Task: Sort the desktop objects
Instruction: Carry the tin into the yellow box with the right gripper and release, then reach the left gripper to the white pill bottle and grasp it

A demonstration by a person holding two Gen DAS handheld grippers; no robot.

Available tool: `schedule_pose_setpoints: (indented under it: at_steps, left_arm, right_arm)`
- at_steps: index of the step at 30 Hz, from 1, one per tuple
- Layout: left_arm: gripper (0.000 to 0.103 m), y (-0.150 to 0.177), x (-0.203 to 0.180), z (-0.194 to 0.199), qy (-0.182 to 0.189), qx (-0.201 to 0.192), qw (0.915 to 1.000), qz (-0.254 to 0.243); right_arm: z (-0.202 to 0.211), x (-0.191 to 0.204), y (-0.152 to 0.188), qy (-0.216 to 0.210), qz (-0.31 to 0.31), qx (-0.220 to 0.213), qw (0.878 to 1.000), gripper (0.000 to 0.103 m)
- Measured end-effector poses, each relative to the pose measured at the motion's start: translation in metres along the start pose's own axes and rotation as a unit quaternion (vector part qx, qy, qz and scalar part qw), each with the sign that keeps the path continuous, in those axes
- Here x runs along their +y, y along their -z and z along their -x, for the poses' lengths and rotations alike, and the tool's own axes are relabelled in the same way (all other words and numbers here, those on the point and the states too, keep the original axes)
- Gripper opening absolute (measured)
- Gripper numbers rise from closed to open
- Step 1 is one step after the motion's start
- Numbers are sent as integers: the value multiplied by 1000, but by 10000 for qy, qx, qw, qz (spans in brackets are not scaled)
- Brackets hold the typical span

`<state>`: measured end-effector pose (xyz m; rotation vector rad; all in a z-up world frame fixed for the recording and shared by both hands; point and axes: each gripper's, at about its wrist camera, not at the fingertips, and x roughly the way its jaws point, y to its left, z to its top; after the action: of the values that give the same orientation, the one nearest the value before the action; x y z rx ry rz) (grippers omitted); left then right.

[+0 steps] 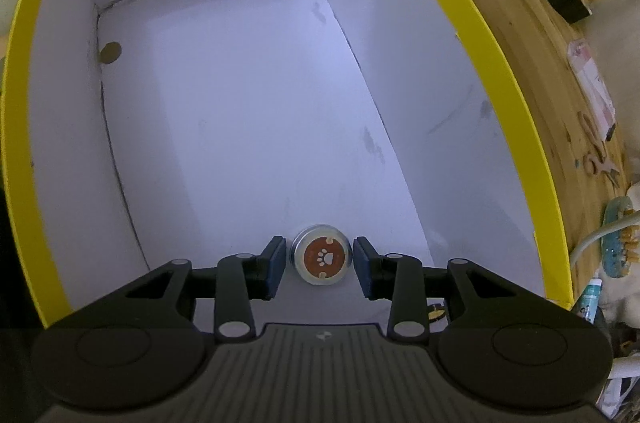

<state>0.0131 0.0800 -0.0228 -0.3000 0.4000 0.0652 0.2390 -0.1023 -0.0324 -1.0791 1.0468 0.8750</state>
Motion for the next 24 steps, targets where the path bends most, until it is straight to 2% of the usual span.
schedule_pose_setpoints:
  at_steps: [2,4,5,6,8,11,14,15,17,18,20,22,23,24]
  left_arm:
    - [103,-13,3,-1,-14,-105,9999,-120]
    - [103,-29,4,-1,14,-220,9993,-288]
    - [103,-39,3,-1,97,-315,9985,-432]
    - [103,-49,2,1,235,-418,9969,-617]
    - [103,-70,-1,7,442,-707,9918,-968]
    - [103,-98,-5,8,546,-985,9852,-1292]
    - [103,-126,-6,-2,955,-1069,9806,-1338]
    - [103,-135,-8,-9,1172,-995,9785,-1372]
    - [103,-153,-12,-28,1611,-753,9733,-1451]
    - [103,-162,-17,-37,1678,-670,9721,-1496]
    - [103,-180,-31,-55,1568,-692,9699,-1727]
    - [103,-196,-46,-70,1491,-842,9646,-2007]
    - [103,-203,-53,-77,1489,-913,9610,-2144]
    - [103,-208,-60,-84,1481,-977,9582,-2246]
  right_arm:
    - [9,-4,1,63,-85,-168,9998,47]
    - [26,-4,4,141,-253,-527,9982,48]
    - [37,-4,7,177,-380,-764,9962,56]
    - [49,-4,12,198,-578,-1072,9924,70]
    - [76,-1,29,240,-1099,-1810,9770,90]
    - [103,15,64,480,-1850,-2735,9427,93]
    - [116,32,94,852,-2389,-3318,9086,97]
    - [117,36,103,1020,-2592,-3489,8948,103]
    - [116,45,123,1429,-3054,-3802,8613,103]
    - [114,49,130,1623,-3341,-3918,8418,103]
    - [104,60,145,1940,-3882,-4175,7983,103]
    - [95,68,162,2002,-4306,-4352,7649,103]
    - [90,72,169,1987,-4459,-4418,7527,103]
    - [84,76,172,1920,-4478,-4439,7520,103]
